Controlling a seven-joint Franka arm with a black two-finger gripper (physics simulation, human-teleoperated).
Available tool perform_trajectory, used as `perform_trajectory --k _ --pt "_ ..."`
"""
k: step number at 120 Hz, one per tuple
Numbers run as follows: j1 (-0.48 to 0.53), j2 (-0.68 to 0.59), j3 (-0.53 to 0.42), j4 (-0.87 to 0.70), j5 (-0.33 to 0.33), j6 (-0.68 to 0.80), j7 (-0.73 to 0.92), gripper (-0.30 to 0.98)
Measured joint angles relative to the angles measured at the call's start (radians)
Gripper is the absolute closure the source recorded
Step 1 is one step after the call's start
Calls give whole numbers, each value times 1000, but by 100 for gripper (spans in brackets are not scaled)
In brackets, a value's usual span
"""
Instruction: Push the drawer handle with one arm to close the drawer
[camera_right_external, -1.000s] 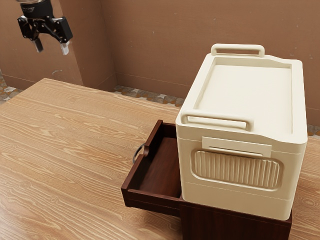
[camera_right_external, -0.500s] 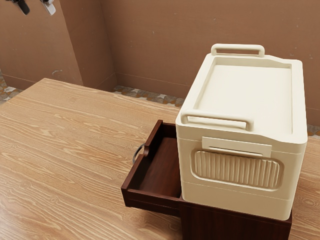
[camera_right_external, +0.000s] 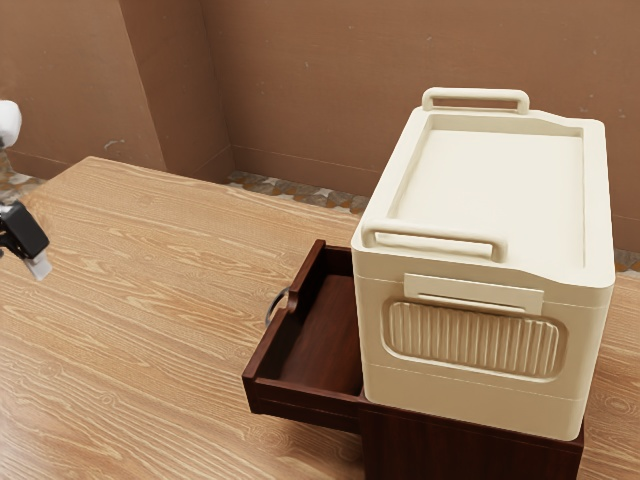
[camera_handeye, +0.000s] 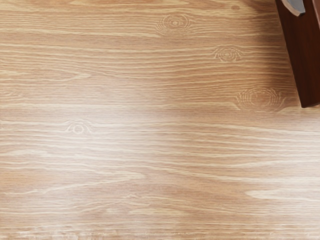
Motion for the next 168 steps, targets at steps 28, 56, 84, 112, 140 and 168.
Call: perform_trajectory --k 28,56,84,112,140,168 --pt "84 7 21 -243 -5 58 -5 2" --pt "149 94 31 -288 5 161 -9 2" --pt "130 425 33 -129 36 361 -15 2" --pt "123 444 34 -140 22 439 -26 3" --pt "123 482 13 -126 -13 490 -37 40" --pt "111 575 -67 -50 -76 513 -45 69"
